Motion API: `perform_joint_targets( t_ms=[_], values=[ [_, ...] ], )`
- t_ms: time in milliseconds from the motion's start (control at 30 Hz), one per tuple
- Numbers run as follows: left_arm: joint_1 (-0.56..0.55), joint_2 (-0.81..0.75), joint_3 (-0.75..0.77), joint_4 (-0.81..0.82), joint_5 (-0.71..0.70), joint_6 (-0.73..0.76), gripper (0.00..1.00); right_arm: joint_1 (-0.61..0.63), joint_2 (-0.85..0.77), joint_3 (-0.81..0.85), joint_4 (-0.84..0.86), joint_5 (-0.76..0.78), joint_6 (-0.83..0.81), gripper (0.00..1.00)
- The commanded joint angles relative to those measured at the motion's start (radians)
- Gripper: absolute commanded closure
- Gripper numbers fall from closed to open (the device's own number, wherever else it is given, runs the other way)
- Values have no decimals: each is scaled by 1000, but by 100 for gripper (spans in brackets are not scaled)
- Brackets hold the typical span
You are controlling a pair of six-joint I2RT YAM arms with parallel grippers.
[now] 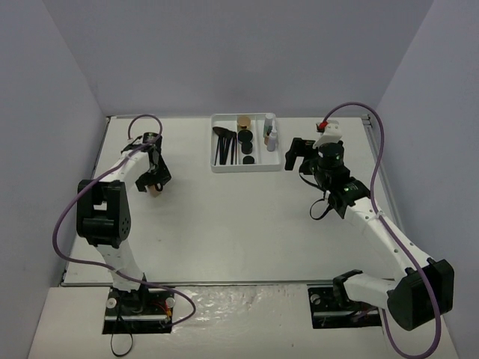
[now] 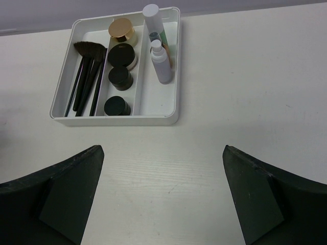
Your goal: Organize the makeup
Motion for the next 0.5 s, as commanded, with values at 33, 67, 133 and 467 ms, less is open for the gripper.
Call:
perform_joint_targets(
  t_ms=[33, 67, 133, 467],
  values=[
    [3, -41, 60, 5, -3, -8, 64, 4, -38, -3, 51, -12, 0, 0],
    [-1, -44, 63, 7, 2, -4, 69, 5, -37, -3, 51, -12, 0, 0],
    [-20, -47, 79, -4, 11, 4, 82, 4, -37, -3, 50, -13, 3, 0],
    [-301, -28, 229, -40, 44, 30, 98, 4, -37, -1, 45, -15, 8, 0]
  ],
)
